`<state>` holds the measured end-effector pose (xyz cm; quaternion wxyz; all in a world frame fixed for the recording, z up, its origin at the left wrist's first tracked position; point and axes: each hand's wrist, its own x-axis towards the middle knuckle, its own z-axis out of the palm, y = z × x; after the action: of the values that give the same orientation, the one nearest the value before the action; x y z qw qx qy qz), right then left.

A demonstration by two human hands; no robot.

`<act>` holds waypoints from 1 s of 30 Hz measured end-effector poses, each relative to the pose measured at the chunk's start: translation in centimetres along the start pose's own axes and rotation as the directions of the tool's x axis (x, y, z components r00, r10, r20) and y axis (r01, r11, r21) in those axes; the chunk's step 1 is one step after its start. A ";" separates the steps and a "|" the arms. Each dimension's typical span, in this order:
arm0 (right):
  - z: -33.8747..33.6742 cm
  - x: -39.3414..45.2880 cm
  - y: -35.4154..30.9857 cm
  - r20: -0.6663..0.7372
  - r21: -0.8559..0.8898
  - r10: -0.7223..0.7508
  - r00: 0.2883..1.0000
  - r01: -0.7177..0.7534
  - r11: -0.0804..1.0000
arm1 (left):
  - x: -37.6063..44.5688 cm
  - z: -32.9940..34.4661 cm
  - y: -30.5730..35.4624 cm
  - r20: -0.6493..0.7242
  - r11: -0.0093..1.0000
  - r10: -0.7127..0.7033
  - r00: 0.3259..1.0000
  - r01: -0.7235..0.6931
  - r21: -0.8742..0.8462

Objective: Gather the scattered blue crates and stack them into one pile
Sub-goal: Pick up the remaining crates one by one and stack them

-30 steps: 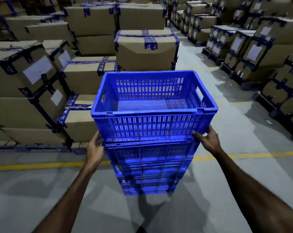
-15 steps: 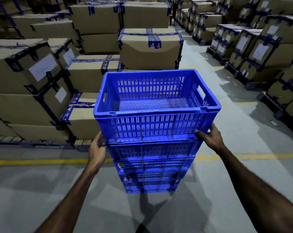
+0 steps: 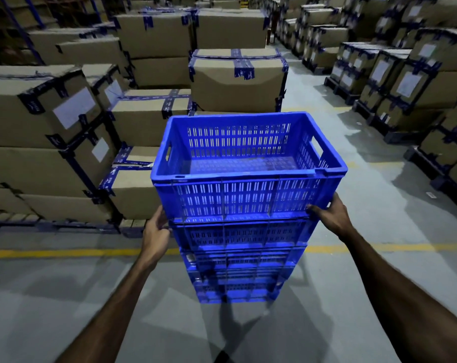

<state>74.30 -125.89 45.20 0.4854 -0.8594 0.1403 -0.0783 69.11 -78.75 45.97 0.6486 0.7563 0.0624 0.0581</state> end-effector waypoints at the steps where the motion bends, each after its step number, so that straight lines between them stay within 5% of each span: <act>1: 0.0 -0.1 -0.1 0.001 -0.001 0.001 1.000 -0.001 1.000 | 0.0 -0.1 0.0 0.012 1.000 0.000 1.000 0.000 0.010; 10: 0.0 -0.6 -0.6 0.001 -0.006 0.001 1.000 -0.001 1.000 | 1.1 -0.5 -0.5 0.038 1.000 -0.014 0.999 0.014 0.003; 15: 0.1 -0.7 -0.5 0.014 0.010 0.023 1.000 -0.023 1.000 | 2.0 -0.1 -1.2 -0.078 0.995 -0.086 0.993 0.082 -0.053; 22: 0.4 -0.5 0.4 0.027 0.009 0.011 1.000 -0.012 1.000 | 3.7 -0.1 -4.8 -0.253 0.954 -0.009 0.967 0.084 0.288; 30: 1.1 -0.8 0.7 -0.026 -0.074 0.083 0.996 -0.085 0.994 | 5.5 -0.4 -6.0 -0.230 0.975 -0.069 0.971 0.115 0.193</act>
<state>73.75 -125.05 44.02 0.4538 -0.8695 0.1847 -0.0625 74.38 -76.57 40.18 0.5584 0.8040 0.1752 0.1049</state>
